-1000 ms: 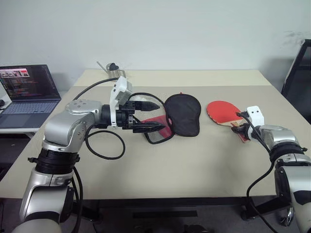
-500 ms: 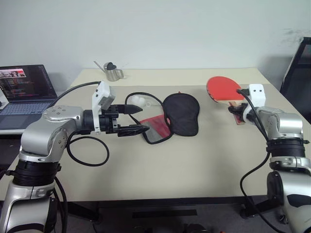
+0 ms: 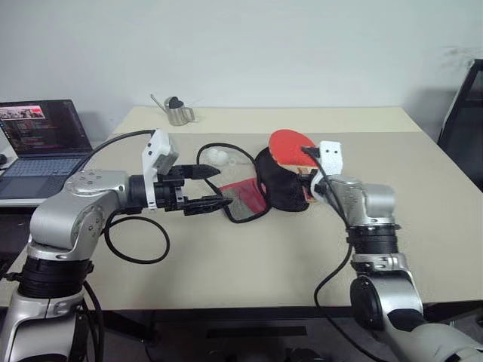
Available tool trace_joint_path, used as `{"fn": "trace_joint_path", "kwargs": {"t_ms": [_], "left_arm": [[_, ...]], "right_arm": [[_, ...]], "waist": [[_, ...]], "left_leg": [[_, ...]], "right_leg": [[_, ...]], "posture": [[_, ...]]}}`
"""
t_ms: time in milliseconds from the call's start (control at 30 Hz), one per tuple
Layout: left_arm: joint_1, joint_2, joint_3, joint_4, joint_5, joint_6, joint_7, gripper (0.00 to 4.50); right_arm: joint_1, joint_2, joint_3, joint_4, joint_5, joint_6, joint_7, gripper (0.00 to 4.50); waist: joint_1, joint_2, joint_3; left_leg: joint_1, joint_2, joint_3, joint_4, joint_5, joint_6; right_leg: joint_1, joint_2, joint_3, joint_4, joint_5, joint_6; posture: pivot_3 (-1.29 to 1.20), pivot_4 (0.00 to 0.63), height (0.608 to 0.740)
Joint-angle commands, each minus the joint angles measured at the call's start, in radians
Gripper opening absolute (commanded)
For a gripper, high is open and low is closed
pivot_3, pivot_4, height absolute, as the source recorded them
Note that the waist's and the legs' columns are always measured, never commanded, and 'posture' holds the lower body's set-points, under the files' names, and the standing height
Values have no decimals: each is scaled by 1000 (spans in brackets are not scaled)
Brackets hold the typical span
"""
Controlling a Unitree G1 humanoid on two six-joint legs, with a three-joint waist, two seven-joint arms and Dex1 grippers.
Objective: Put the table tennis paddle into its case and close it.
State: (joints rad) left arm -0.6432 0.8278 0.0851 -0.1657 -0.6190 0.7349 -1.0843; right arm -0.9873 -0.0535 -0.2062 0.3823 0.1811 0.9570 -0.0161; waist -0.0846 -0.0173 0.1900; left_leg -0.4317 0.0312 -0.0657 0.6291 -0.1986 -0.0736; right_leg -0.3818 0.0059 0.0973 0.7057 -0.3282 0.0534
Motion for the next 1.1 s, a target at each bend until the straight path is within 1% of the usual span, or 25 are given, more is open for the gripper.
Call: {"fn": "trace_joint_path", "kwargs": {"t_ms": [33, 200, 500, 1100], "left_arm": [[-2, 5, 30, -39, -19, -2, 12, 4500], [5, 4, 34, -47, -25, -2, 27, 4500], [20, 4, 42, -52, -31, -8, 43, 4500], [4, 2, 34, -34, -27, -12, 45, 4500]], "right_arm": [[-70, 28, 13, 90, -17, -138, -31, 1087], [-117, 52, 33, 268, -48, -265, -47, 1087], [-182, 40, 43, 505, -81, -429, -77, 1087], [-263, 62, 53, 717, -103, -553, -100, 1087]], "waist": [[-1, 0, 0], [-3, 0, 0], [-3, 0, 0], [-5, 0, 0]], "left_leg": [[0, 0, 0, 0, 0, 0], [-1, 0, 1, -1, 0, 0], [-1, 0, 1, 0, 1, 0], [-1, 0, 0, 0, 1, -1]], "right_leg": [[-1, 0, 0, 0, 0, 0], [-2, 0, 1, 1, 0, 0], [-3, 0, 1, 4, 0, -1], [-4, 1, 1, 7, -1, -2]], "posture": [[0, 150, 740], [0, 150, 740], [0, 150, 740], [0, 150, 740]]}}
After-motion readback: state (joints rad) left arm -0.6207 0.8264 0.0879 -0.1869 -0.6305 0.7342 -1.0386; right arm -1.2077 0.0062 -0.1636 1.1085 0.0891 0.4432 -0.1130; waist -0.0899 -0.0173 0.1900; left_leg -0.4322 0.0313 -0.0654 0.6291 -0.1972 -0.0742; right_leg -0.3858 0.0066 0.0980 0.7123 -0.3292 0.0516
